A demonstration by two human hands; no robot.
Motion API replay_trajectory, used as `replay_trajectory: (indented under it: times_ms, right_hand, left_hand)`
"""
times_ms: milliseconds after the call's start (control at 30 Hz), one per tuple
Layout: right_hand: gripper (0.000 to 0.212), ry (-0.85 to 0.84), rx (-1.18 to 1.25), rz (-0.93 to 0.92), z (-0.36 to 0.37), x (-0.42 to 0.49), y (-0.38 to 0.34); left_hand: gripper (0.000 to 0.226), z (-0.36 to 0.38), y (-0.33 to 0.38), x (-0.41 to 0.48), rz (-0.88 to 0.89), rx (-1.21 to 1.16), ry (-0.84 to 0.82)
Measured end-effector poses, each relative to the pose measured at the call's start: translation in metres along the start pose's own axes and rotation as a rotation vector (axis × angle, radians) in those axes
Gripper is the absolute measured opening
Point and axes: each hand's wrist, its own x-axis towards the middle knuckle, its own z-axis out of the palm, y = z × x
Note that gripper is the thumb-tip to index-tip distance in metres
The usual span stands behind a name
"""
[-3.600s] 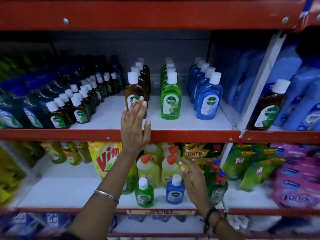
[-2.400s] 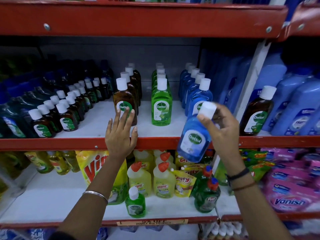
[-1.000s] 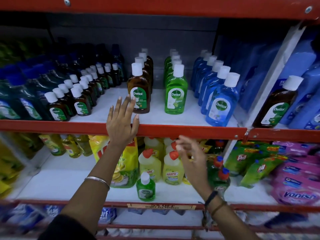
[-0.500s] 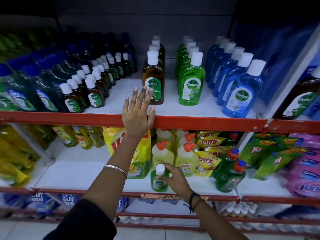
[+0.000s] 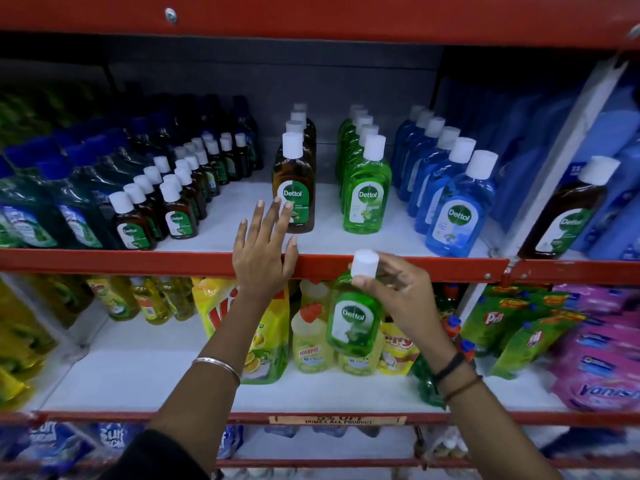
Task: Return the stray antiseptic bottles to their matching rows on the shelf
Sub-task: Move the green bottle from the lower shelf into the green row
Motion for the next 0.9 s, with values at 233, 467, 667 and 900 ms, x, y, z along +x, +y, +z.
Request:
replay_trajectory:
  times_ms: [233,467,667,900]
  right_hand:
    - [0.029,0.179,0.068,-0.231,-0.023,0.063,-0.054]
    - [0.033,0.287,0.039,-0.253,-0.032,0.118,-0.059]
    - [0.035,0.225,-0.050,-0.195,-0.024,0.119,-0.024]
    - [0.036,0.196,-0.061,-0.205,-0.015,0.119,-0.018]
  left_hand:
    - [0.052,0.001,-0.001,0.000,0.005,0.014,-0.006]
    - [0.053,0.001,-0.001,0.000,-0.002,0.019,-0.002]
    - [0.052,0.002,-0.001,0.000,0.002,0.023,0.012]
    - [0.052,0.003,0.000,0.000,-0.024,0.012,0.026]
